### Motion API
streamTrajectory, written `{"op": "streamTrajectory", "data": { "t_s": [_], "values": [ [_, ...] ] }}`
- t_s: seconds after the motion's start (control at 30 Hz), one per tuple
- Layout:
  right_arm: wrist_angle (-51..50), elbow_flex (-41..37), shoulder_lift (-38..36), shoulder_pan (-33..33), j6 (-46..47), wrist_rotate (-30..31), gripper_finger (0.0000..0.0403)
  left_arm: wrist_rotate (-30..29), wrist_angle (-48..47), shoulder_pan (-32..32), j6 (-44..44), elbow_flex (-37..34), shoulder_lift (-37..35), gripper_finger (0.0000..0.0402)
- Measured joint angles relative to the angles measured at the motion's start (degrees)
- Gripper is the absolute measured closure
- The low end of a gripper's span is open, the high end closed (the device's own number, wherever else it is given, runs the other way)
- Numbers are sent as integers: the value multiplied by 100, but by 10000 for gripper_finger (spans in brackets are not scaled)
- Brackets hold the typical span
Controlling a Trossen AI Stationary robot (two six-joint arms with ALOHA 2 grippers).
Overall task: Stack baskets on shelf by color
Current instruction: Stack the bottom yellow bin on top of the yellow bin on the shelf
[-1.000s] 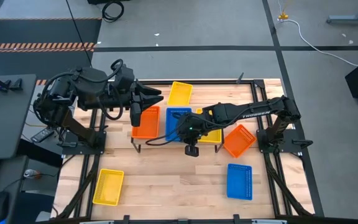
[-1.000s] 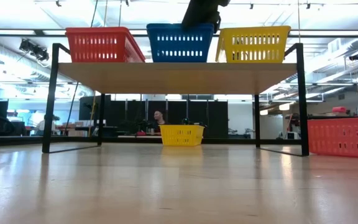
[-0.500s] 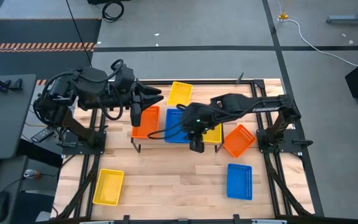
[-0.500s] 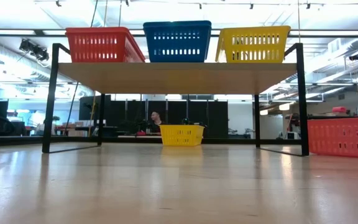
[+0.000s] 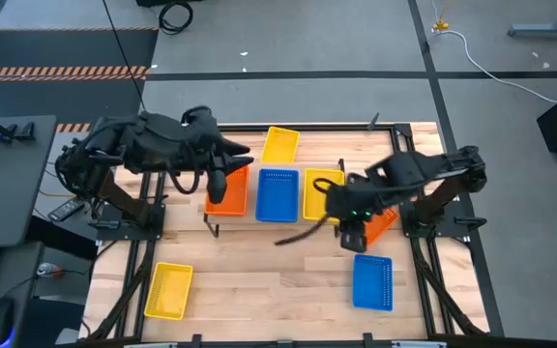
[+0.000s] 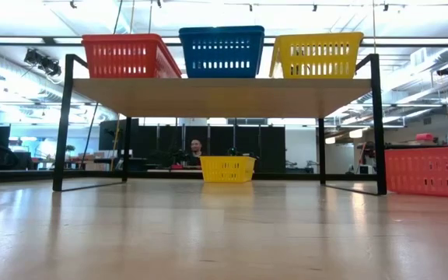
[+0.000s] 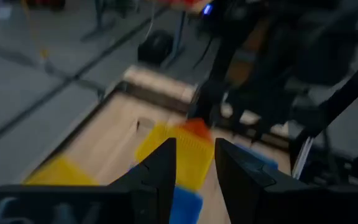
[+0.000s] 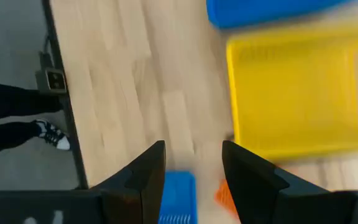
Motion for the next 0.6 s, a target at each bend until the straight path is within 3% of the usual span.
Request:
{"op": "streamTrajectory", "data": {
  "t_s": [0.17,0.4,0.6],
  "values": [
    [6,-586,-295,607,1512,29,238,343,-722,-97,-672,2,32,285],
    [82,-1701,-461,1741,3909,-175,238,1141,-1645,-659,-819,0,191,285],
    [1451,-2433,-462,2925,4827,-343,238,1905,-2408,-1405,-1130,-2,394,285]
  ]
}}
